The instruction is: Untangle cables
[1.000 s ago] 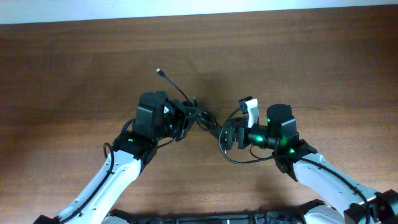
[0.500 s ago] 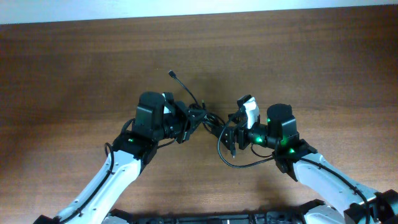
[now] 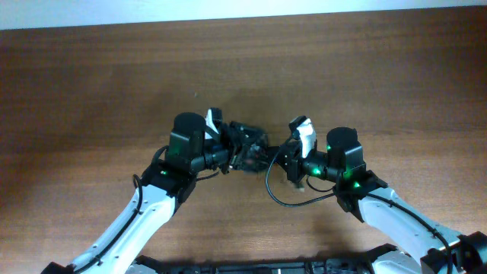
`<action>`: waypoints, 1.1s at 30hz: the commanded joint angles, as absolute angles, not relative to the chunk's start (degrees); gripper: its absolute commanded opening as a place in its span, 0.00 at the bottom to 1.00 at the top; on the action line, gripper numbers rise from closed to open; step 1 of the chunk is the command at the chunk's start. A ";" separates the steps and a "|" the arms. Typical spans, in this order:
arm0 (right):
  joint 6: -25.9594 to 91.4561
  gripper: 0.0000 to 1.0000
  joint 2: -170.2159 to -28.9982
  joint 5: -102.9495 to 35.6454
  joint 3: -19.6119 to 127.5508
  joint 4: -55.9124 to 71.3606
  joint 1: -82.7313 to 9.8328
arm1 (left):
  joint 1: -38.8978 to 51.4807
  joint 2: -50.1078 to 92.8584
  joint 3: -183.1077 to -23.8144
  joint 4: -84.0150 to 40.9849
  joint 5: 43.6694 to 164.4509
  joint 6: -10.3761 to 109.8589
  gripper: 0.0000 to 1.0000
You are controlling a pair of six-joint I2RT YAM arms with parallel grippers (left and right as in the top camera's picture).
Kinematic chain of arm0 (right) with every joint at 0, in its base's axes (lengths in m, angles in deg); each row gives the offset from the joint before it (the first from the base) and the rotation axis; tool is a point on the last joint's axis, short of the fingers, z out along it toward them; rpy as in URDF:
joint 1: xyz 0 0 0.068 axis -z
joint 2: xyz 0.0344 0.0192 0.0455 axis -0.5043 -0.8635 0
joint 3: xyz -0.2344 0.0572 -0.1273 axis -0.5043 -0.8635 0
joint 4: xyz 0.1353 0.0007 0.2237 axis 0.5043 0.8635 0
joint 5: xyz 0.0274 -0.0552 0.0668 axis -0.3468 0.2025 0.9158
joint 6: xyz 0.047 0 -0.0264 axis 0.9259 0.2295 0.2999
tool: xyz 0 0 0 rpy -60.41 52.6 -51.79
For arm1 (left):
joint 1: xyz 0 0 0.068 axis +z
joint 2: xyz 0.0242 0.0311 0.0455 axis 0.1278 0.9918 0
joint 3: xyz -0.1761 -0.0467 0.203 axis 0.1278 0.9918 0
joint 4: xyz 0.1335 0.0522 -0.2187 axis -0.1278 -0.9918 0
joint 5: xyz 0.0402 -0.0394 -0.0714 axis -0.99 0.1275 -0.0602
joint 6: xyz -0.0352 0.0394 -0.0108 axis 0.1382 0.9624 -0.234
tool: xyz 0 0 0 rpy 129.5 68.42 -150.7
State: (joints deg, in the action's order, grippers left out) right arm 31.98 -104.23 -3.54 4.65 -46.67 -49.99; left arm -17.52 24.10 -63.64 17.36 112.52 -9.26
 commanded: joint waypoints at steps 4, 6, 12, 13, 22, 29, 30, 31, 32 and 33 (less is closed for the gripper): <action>35.41 0.04 -104.32 3.10 4.45 -48.90 -47.52 | -9.63 22.98 -64.34 18.69 125.13 26.04 0.99; 41.73 0.04 -104.32 3.58 4.45 -49.20 -45.57 | -5.30 22.98 -64.34 18.06 130.77 30.74 0.99; 52.14 0.04 -104.32 5.29 4.45 -51.80 -43.69 | -2.48 23.00 -64.34 -0.15 123.82 39.83 0.99; 52.68 0.04 -104.32 5.31 4.45 -52.46 -43.69 | -2.51 23.00 -64.34 -2.97 121.50 39.83 0.99; 42.26 0.66 -104.32 -3.26 4.45 -50.91 -43.69 | -2.64 23.00 -64.34 -10.09 112.96 37.51 0.99; 50.93 0.78 -104.23 -5.07 6.05 -52.11 -39.45 | -8.69 23.62 -64.34 -0.61 107.12 28.57 0.99; 50.91 0.85 -104.08 -4.02 6.38 -52.11 -38.03 | -10.51 24.10 -64.34 1.62 105.39 27.13 0.99; 50.91 0.91 -103.71 -2.32 6.70 -52.11 -36.18 | -12.23 24.69 -64.34 3.06 103.03 25.34 0.99; 50.93 0.95 -103.33 -1.03 6.81 -52.11 -34.71 | -13.98 25.47 -64.34 4.18 100.56 23.22 0.99; 52.18 0.96 -102.68 0.28 6.81 -52.07 -32.74 | -15.99 26.78 -64.34 5.47 98.66 21.16 0.99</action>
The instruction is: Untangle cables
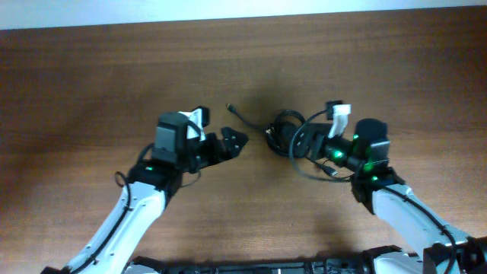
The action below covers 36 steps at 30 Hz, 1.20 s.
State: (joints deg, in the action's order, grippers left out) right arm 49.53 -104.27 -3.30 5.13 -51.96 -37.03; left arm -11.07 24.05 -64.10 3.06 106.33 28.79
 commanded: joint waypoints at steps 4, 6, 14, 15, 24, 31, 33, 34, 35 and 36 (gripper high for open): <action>54.54 0.99 -100.54 5.77 6.81 -51.87 -25.60 | -21.72 34.37 -64.34 14.14 98.01 17.19 0.99; 54.54 0.99 -99.51 9.42 6.81 -51.85 -22.03 | -23.93 39.11 -64.34 19.94 98.03 14.30 0.99; 54.50 0.99 -99.20 20.15 6.77 -48.81 -15.50 | -29.32 56.95 -64.34 42.45 94.51 10.93 0.98; 54.52 0.99 -99.20 20.74 6.77 -48.33 -15.61 | -29.30 57.93 -64.34 43.80 93.50 10.93 0.96; 54.04 0.99 -99.20 21.15 6.77 -34.60 -15.63 | -31.34 64.05 -65.26 52.18 84.96 10.54 0.59; 53.64 0.99 -99.20 21.11 6.77 -27.30 -15.63 | -33.06 64.25 -66.28 52.15 83.16 10.58 0.02; 53.62 0.99 -99.22 21.13 6.77 -24.35 -15.63 | -31.86 63.83 -66.28 52.31 86.42 10.63 0.00; 53.56 0.99 -99.22 21.11 6.77 -23.13 -15.65 | -30.79 63.13 -66.28 52.33 89.37 11.33 0.00; 52.29 0.99 -99.22 21.18 6.77 -22.01 -15.65 | -29.32 62.08 -66.28 52.31 93.15 13.10 0.00; 50.21 0.99 -99.22 21.55 6.77 -21.25 -15.72 | -27.58 60.82 -66.28 52.28 97.24 15.81 0.00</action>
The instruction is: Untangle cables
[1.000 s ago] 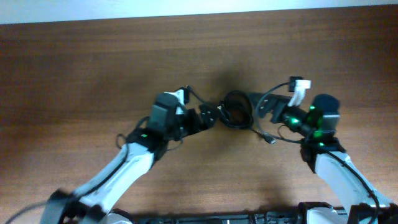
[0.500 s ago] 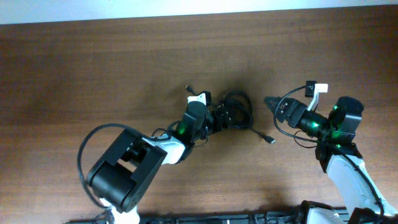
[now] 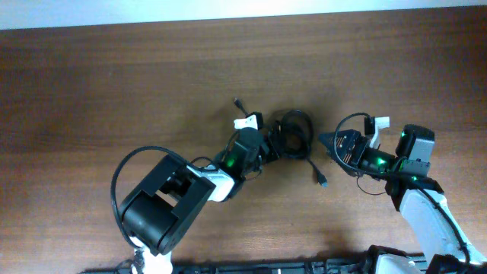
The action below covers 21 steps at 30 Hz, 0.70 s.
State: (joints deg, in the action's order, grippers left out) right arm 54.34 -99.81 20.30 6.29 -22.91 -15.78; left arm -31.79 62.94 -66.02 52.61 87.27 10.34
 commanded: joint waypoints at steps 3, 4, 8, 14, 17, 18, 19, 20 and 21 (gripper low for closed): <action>37.78 0.99 -99.20 21.83 6.77 -19.39 -17.40 | -23.42 56.66 -66.28 51.00 107.34 24.49 0.00; 36.66 0.99 -99.20 20.80 6.79 -19.46 -18.14 | -22.20 54.81 -66.28 49.22 109.81 28.31 0.00; 35.90 0.99 -99.20 17.79 6.79 -22.01 -22.49 | -19.36 47.22 -66.28 37.25 110.77 41.75 0.00; 35.81 0.97 -99.20 0.19 6.79 -24.48 -39.91 | -18.75 37.39 -66.28 24.48 108.19 48.57 0.00; 39.15 0.90 -99.20 -12.44 6.79 -24.48 -46.97 | -18.77 35.81 -66.28 20.68 108.19 48.57 0.00; 40.38 0.86 -99.20 -15.37 6.81 -24.68 -48.35 | -18.75 35.64 -66.28 19.39 108.17 48.62 0.00; 41.19 0.83 -99.20 -16.81 6.81 -25.12 -49.27 | -18.75 35.62 -66.28 18.34 108.19 48.90 0.00; 41.80 0.81 -99.20 -16.86 6.81 -25.86 -49.71 | -18.77 35.62 -66.28 17.62 108.21 49.58 0.00; 42.58 0.79 -99.20 -16.48 6.88 -26.78 -49.97 | -18.75 35.62 -66.28 16.51 108.17 50.36 0.00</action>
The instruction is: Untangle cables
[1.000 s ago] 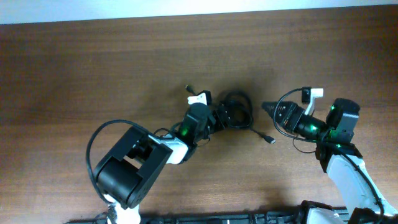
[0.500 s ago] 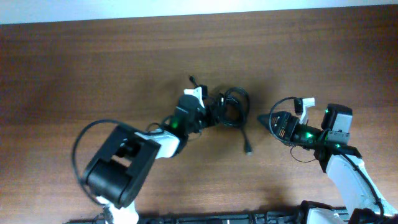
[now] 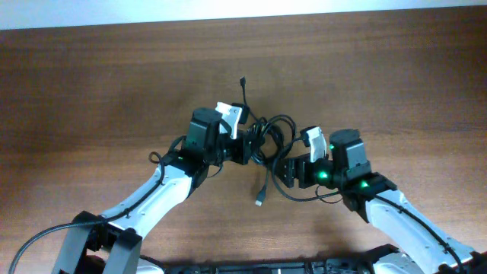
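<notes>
A tangle of black cables (image 3: 272,137) lies at the table's middle. One loose end (image 3: 242,79) points toward the far edge. Another end with a plug (image 3: 260,202) hangs toward the near edge. My left gripper (image 3: 247,144) reaches in from the left, its fingers buried in the tangle's left side and seemingly shut on a strand. From the right, my right gripper (image 3: 284,169) comes in against the lower right loops. Whether its jaws are open or shut is hidden by the dark cables. A slack loop (image 3: 308,199) runs under the right wrist.
The brown wooden table (image 3: 106,84) stretches all around the tangle. A pale wall strip (image 3: 152,11) borders the far edge. Both arms' own cables trail by their bases near the front edge.
The left gripper has pulled back slightly with the tangle, which sits further left. The right gripper, then apart at the right, is now against the tangle. The plug end has moved left and nearer.
Both grippers first met at the tangle in the middle. Then they stood apart, the bundle at the right gripper. After that the left gripper reached far into the bundle while the right stood off. Now both close in on it again.
</notes>
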`<action>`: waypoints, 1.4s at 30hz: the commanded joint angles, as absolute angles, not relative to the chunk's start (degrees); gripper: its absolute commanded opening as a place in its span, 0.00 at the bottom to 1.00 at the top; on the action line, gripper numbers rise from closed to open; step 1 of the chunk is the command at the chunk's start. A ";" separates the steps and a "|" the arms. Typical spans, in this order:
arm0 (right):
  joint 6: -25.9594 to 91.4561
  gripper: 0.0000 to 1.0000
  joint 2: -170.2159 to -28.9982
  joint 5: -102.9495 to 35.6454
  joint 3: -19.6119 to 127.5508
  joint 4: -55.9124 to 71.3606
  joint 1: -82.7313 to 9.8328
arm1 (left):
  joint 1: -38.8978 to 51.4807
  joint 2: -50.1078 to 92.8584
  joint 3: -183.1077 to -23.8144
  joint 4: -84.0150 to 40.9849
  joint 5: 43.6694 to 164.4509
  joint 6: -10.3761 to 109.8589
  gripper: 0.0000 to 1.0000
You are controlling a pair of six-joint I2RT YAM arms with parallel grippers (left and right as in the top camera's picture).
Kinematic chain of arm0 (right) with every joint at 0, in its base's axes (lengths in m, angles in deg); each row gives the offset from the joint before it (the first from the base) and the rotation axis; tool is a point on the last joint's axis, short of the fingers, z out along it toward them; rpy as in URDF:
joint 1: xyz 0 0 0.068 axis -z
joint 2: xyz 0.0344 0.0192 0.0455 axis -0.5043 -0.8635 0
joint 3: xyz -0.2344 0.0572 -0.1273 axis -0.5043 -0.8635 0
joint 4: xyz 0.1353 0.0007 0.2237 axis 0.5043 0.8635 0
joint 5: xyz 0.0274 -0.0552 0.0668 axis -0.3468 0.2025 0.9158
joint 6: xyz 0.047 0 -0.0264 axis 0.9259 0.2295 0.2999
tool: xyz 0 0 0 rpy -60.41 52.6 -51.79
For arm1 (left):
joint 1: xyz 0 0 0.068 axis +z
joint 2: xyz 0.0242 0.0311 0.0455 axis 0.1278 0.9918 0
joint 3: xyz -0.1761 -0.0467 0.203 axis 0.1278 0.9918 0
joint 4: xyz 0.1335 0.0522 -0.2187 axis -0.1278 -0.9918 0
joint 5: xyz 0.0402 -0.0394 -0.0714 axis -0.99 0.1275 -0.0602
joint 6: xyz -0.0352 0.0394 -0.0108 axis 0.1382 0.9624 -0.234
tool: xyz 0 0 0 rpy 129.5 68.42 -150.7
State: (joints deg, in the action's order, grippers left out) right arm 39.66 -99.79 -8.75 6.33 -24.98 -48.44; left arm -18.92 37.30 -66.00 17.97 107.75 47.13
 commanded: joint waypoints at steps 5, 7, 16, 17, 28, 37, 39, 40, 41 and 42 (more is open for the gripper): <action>43.35 0.68 -99.22 -16.48 8.52 -27.63 -50.16 | -18.77 35.62 -66.28 14.06 108.19 52.46 0.00; 43.35 0.58 -99.51 -16.48 8.52 -27.19 -50.16 | -18.77 35.62 -66.28 15.19 108.21 52.42 0.00; 43.33 0.52 -100.78 -18.69 8.52 -26.93 -54.32 | -20.98 35.62 -66.28 16.07 110.09 50.45 0.00; 43.33 0.52 -101.06 -20.00 8.52 -26.91 -54.73 | -21.48 35.62 -66.28 16.22 110.16 50.43 0.00; 43.35 0.04 -100.80 -23.19 8.54 -23.89 -54.95 | -20.34 33.08 -66.28 16.66 109.68 49.12 0.00; 43.35 0.04 -86.24 -15.24 8.54 -16.44 -54.91 | -10.37 32.95 -66.28 12.24 87.08 32.33 0.00; 43.35 0.04 -82.70 -17.42 8.52 -13.88 -54.91 | -8.32 32.95 -66.28 12.16 87.12 31.06 0.00; 43.35 0.04 -80.71 -17.77 8.52 -13.47 -54.91 | -7.34 32.95 -66.28 11.92 87.12 31.06 0.00; 43.35 0.04 -79.09 -17.79 8.54 -13.51 -54.91 | -6.62 32.95 -66.28 11.67 87.10 31.06 0.00; 43.35 0.04 -76.65 -18.17 8.54 -13.73 -54.91 | -6.07 32.95 -66.28 11.43 87.10 31.06 0.00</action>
State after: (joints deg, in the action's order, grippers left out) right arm 44.03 -80.56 -17.36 8.30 -13.55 -54.51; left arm -6.92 33.52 -65.85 11.59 92.19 33.34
